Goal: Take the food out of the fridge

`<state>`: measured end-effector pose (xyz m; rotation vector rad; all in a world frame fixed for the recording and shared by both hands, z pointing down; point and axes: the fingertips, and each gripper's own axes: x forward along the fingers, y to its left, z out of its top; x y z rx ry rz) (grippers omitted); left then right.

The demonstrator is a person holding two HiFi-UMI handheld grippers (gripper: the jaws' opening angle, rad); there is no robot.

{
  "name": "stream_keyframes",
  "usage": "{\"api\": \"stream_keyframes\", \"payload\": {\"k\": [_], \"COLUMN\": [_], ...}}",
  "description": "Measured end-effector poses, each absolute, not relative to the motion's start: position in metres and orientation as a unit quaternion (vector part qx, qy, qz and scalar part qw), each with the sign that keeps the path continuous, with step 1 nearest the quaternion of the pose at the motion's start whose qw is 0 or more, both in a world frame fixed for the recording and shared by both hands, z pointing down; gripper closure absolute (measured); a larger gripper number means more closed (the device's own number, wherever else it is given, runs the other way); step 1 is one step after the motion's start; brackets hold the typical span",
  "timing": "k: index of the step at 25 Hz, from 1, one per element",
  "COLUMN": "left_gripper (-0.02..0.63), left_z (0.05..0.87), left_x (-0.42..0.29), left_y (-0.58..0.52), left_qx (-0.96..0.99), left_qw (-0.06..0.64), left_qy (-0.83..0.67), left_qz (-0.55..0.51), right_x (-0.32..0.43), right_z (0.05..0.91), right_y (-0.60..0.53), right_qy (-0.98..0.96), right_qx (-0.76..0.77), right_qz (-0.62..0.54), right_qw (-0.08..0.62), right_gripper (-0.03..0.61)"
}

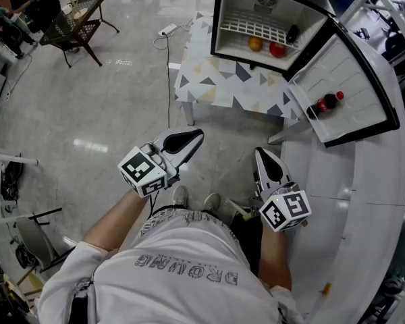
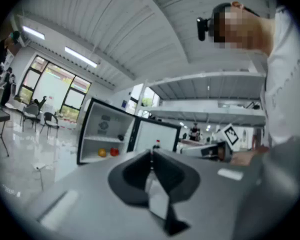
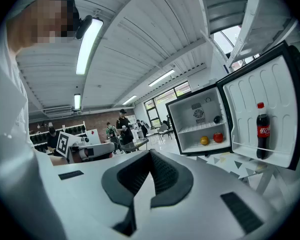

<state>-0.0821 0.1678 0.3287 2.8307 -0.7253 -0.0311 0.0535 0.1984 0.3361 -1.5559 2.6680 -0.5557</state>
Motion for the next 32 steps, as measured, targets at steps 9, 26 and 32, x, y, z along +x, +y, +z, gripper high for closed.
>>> {"api": "stream_keyframes", "payload": {"k": [9, 26, 32], "left_gripper": [0.595, 0.595, 0.595], "left_z": [0.329, 0.338, 0.344], "left_x": [-0.074, -0.040, -0.029], "left_y": [0.168, 0.191, 0.198], "left_qx": [0.962, 0.956, 0.954], "left_qw": [0.109, 0.107, 0.110], "left_qy": [-0.250, -0.274, -0.279], "left_qz": [-0.010, -0.008, -0.004], "right_x": [0.060, 0.101, 0.114], "right_z": [0.337, 0.346, 0.352], "right_y": [0.198, 0.215, 0.221], "right_qy": [0.851, 0.856, 0.856], "right_qx": [-0.494, -0.484, -0.482], "right_qz": [-0.178, -0.182, -0.187], "right_qw": [0.003, 0.011, 0.011], "right_gripper": [0.578, 0.578, 0.578]}}
